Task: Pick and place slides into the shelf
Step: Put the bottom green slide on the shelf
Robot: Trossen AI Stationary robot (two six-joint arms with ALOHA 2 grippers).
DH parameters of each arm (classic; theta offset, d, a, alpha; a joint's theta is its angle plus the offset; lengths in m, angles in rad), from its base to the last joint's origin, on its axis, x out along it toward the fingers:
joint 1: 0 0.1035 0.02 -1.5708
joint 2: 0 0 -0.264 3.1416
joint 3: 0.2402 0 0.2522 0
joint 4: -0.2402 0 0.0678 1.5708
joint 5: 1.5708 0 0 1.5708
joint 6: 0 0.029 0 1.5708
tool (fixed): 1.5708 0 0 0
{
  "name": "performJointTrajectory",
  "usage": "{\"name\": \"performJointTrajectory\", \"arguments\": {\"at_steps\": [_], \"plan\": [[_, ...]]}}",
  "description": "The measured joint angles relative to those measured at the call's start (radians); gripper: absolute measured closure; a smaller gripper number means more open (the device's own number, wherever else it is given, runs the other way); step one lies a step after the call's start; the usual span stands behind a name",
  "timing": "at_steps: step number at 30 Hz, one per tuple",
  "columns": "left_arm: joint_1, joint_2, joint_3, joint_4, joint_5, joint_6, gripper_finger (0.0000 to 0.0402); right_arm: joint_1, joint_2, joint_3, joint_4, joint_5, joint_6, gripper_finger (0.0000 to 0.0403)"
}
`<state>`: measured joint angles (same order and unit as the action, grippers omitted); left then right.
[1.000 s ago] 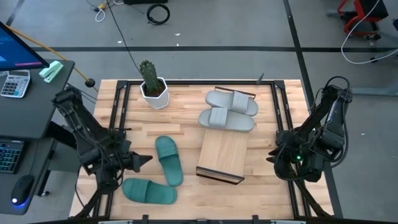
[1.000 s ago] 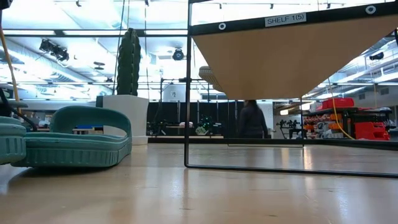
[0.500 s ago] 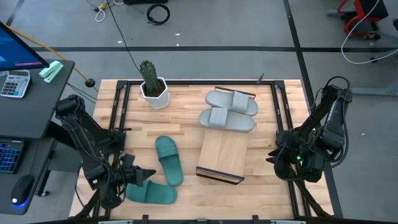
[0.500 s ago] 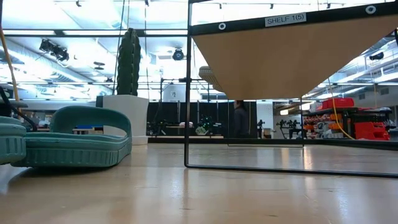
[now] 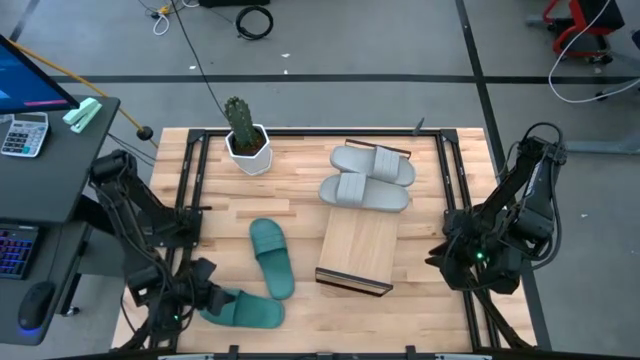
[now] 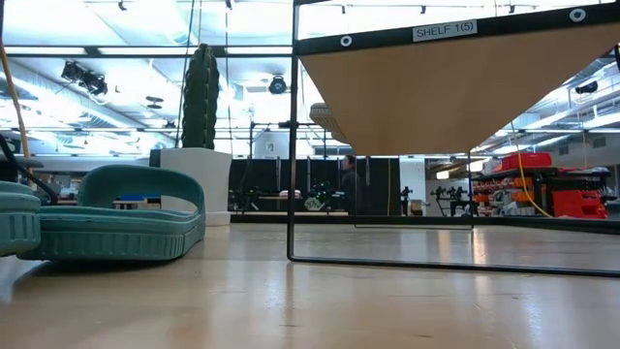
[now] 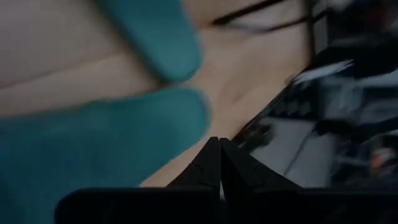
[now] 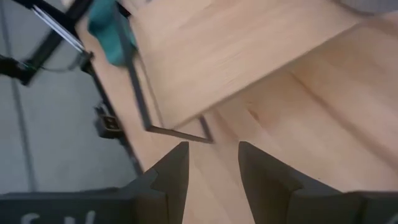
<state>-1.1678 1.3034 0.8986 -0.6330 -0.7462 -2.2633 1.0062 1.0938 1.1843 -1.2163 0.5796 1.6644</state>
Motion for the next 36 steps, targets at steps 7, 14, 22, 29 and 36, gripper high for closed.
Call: {"name": "performJointTrajectory", "arguments": {"at_steps": [7,14,22,29,36], "plan": [[-0.041,-0.008,0.000,-0.090,0.144,0.029,0.0394,-0.004,0.002,0.000,0.099,0.074,0.045,0.0257],[-0.140,-0.008,0.000,-0.176,0.304,0.023,0.0372,-0.055,0.004,0.000,0.130,0.084,0.096,0.0257],[-0.161,-0.008,0.000,-0.391,0.474,0.022,0.0373,-0.112,0.067,0.000,0.242,0.084,0.098,0.0257],[-0.152,-0.025,-0.077,-0.282,0.451,0.018,0.0327,-0.130,0.156,0.000,0.351,0.081,0.097,0.0257],[-0.135,-0.124,-0.253,0.034,0.303,0.031,0.0270,-0.141,0.199,0.000,0.429,0.082,0.096,0.0257]]}}
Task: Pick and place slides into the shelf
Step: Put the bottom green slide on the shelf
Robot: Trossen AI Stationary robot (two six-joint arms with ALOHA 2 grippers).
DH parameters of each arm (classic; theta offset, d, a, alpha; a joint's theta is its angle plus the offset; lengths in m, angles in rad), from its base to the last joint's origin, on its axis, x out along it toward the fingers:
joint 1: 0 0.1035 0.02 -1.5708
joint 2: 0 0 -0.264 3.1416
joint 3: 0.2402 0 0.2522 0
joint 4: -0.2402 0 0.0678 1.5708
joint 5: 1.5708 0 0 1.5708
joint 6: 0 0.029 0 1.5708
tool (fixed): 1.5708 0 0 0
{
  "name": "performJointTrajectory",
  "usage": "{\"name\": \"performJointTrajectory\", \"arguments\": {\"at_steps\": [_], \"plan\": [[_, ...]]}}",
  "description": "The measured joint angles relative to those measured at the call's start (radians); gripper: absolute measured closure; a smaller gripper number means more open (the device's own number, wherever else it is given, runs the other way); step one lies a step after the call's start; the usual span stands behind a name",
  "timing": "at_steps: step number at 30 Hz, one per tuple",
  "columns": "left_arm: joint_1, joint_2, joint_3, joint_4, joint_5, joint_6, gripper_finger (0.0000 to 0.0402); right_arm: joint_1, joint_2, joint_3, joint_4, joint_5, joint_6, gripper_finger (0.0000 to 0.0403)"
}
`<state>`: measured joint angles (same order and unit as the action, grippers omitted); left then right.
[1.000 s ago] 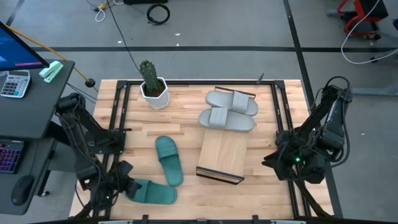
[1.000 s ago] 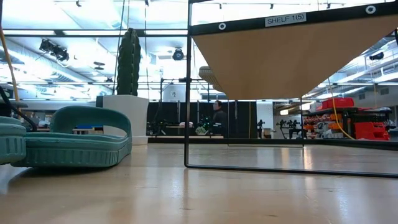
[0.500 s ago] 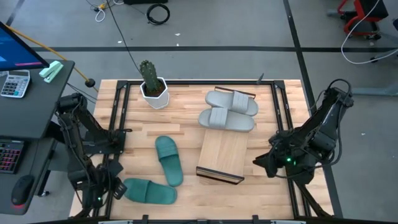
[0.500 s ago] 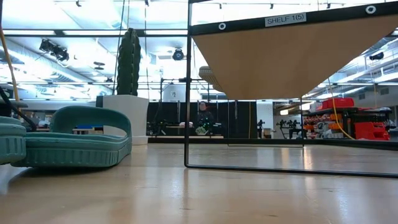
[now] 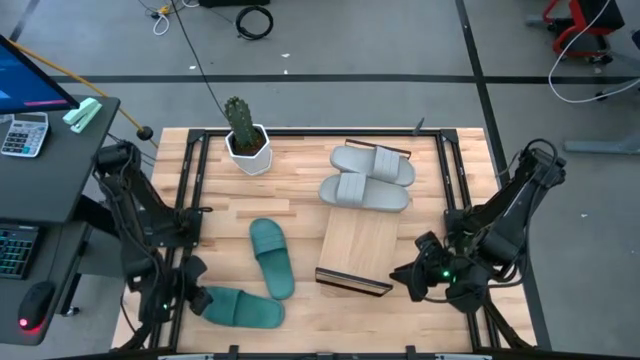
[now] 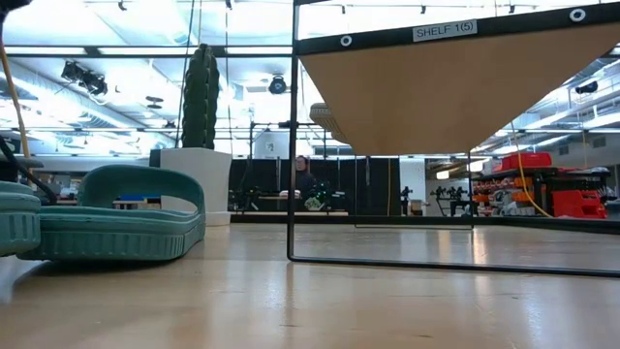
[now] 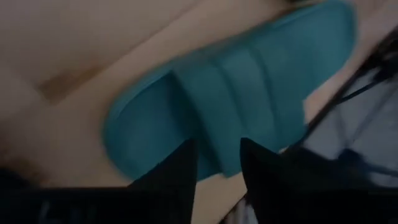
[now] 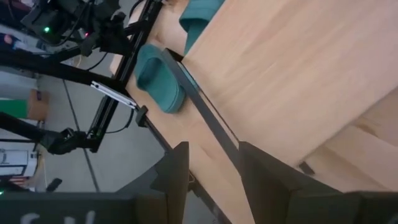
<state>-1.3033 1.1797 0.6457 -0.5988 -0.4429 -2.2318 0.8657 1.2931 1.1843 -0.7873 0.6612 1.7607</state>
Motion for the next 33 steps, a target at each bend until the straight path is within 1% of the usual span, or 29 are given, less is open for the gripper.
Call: {"name": "performJointTrajectory", "arguments": {"at_steps": [3,9,16,18,25,29,33], "plan": [[0.000,-0.051,-0.044,0.031,-0.054,-0.001,0.0251,-0.002,0.003,0.000,0.011,0.000,0.000,0.0257],[0.000,-0.088,-0.087,0.034,-0.051,0.000,0.0228,-0.011,0.001,0.000,0.039,0.002,-0.003,0.0257],[0.033,-0.088,-0.141,0.140,-0.051,0.024,0.0215,-0.022,0.001,0.000,0.044,0.002,-0.010,0.0257],[0.047,-0.088,-0.159,0.176,-0.051,0.048,0.0212,-0.022,0.001,0.000,0.044,0.001,-0.010,0.0257],[0.086,-0.087,-0.204,0.276,0.029,0.109,0.0212,-0.022,0.001,0.000,0.052,0.001,-0.009,0.0257],[0.099,-0.087,-0.215,0.294,0.034,0.113,0.0213,-0.022,0.001,0.000,0.054,0.001,-0.009,0.0257],[0.115,-0.087,-0.216,0.310,0.011,0.145,0.0213,-0.024,0.001,0.000,0.056,0.001,-0.009,0.0257]]}}
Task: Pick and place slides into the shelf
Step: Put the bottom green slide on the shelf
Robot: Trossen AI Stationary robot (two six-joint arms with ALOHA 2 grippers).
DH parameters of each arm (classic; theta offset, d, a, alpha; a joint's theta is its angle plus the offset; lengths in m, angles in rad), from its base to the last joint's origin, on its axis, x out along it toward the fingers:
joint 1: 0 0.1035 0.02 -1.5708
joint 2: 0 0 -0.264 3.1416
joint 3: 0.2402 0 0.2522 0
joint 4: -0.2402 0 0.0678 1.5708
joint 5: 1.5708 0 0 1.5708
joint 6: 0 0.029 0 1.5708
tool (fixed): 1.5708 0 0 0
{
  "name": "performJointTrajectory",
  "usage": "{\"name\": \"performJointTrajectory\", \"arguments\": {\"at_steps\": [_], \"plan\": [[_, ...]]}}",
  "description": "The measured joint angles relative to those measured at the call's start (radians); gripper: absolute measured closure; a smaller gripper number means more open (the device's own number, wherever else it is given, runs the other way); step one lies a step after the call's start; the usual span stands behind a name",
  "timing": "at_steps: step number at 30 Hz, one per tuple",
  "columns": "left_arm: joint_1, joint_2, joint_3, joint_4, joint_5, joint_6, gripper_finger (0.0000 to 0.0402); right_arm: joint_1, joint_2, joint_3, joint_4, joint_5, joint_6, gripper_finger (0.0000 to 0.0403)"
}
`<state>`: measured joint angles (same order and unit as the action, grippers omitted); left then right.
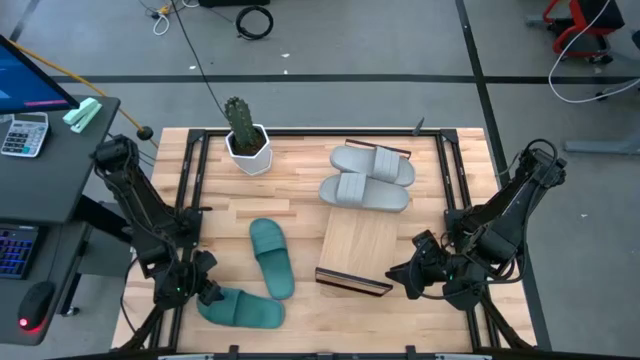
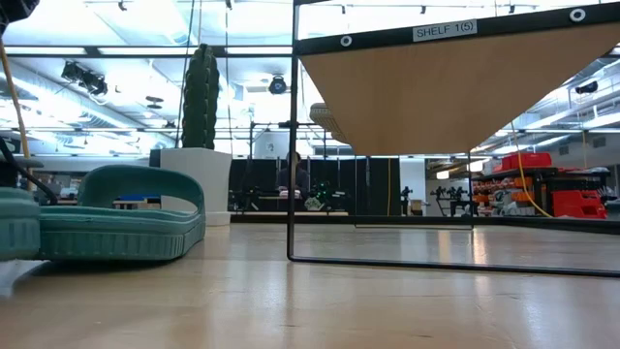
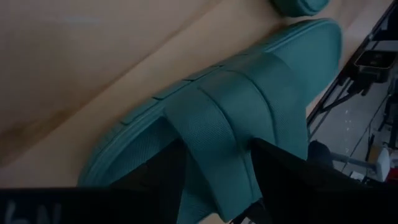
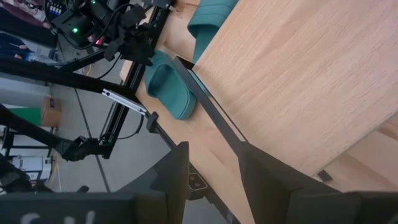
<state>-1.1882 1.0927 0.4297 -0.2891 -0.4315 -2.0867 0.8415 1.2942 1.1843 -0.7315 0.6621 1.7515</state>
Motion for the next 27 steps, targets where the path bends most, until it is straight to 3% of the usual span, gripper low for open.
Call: {"name": "performJointTrajectory", "arguments": {"at_steps": [6,14,27], "plan": [[0.031,0.000,-0.001,0.007,-0.061,0.073,0.0256,-0.016,0.000,0.000,0.000,0.000,0.000,0.0257],[0.043,0.000,0.000,0.012,-0.081,0.132,0.0386,-0.023,0.000,0.000,0.000,0.000,-0.011,0.0257],[0.061,-0.001,0.022,0.163,-0.215,0.205,0.0391,-0.023,-0.001,0.000,-0.004,0.015,-0.040,0.0257]]}}
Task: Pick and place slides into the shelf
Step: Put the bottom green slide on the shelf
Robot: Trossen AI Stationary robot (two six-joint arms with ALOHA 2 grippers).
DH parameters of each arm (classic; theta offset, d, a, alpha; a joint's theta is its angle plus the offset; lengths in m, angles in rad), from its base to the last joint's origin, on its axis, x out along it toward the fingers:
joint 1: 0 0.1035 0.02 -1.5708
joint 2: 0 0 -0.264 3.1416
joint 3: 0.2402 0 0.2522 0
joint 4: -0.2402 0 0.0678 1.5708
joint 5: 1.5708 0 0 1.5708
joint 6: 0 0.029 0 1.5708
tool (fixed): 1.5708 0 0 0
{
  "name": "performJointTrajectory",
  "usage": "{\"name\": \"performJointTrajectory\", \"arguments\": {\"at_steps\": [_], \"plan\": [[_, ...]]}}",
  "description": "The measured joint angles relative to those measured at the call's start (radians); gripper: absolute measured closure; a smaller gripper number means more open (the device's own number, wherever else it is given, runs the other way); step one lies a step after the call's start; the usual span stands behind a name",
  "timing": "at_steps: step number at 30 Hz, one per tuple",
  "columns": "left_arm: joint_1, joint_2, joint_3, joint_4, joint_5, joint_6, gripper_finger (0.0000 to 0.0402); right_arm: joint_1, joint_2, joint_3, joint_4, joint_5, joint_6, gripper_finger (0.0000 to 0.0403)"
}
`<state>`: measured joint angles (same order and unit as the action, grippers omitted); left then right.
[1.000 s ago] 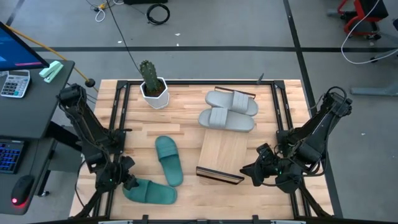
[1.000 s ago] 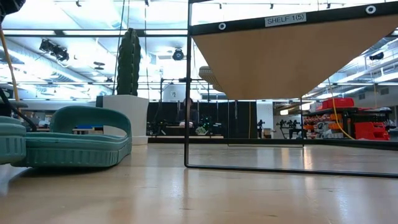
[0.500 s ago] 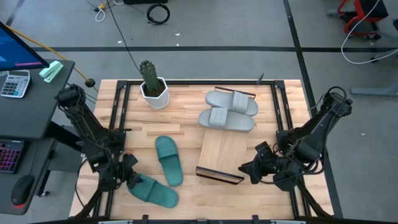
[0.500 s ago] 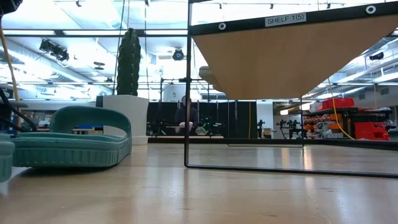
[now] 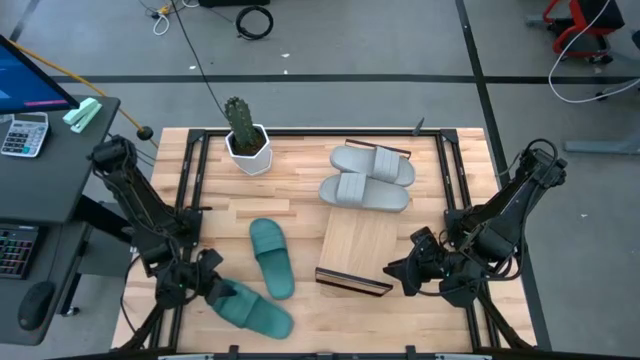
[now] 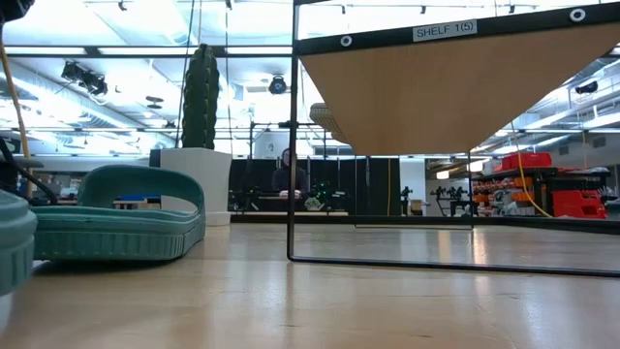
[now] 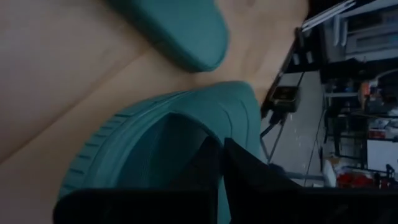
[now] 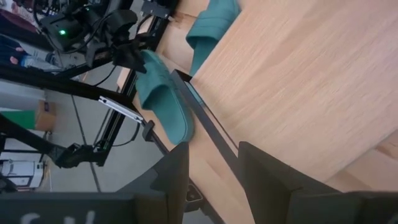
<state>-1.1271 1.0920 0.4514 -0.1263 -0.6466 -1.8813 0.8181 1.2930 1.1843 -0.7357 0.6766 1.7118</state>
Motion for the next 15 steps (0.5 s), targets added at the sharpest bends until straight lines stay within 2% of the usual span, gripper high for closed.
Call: {"name": "performJointTrajectory", "arguments": {"at_steps": [13,15], "plan": [[0.140,-0.002,0.196,-0.010,-0.014,0.336,0.0391,0.013,-0.001,0.000,0.000,0.000,-0.030,0.0257],[0.154,-0.008,0.240,-0.054,-0.004,0.381,0.0391,0.022,-0.005,0.000,-0.003,0.000,-0.036,0.0257]]}}
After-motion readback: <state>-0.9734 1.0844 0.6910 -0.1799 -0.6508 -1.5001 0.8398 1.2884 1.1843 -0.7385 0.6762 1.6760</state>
